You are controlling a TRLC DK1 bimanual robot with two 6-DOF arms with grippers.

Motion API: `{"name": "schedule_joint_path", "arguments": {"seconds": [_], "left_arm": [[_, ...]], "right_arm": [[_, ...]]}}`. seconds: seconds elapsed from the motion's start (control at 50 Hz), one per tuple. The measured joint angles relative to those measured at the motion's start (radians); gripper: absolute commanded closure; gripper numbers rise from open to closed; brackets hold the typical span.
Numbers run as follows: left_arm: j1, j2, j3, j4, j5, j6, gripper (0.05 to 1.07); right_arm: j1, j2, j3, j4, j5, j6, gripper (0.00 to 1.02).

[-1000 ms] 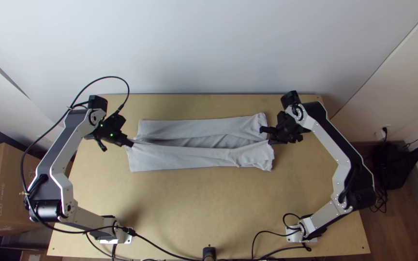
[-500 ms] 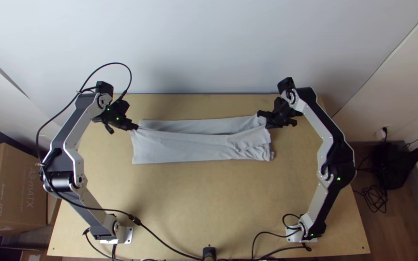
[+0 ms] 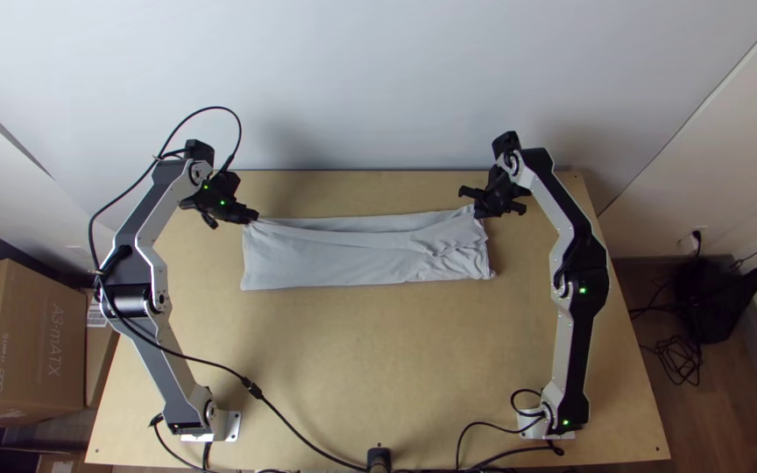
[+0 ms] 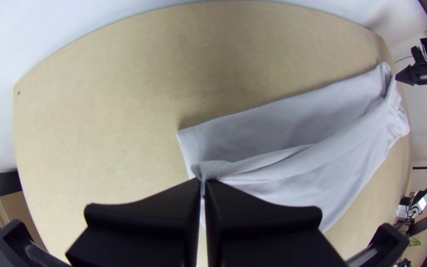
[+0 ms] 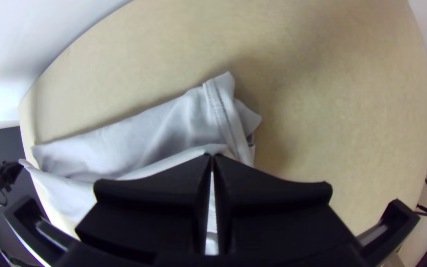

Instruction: Fold the t-shirt

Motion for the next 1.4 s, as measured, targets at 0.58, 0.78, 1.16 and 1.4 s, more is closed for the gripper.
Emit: {"name": "schedule_joint_path", "arguments": {"seconds": [0.58,0.78,1.16,1.4], "left_arm": [[0.095,-0.034,-0.042,0.024,0.184,-0.091,0.09],[0.152,-0.134,-0.158,0.024,0.260,-0.091,0.09],[0.217,-0.153,-0.382,0.086,0.408,-0.071,0.09],[0.209,-0.124,-0.407,0.134,0.433,-0.056,0.09]], "right_arm": [[-0.048,-0.191,-0.273,0.417,0.081,0.131,0.08],[-0.083,-0.375,-0.433,0.442,-0.065,0.229,0.08],[-0.198,-0.564,-0.529,0.457,-0.436,0.370,0.08],[-0.202,-0.627,-0.531,0.457,-0.501,0.375,0.08]]}}
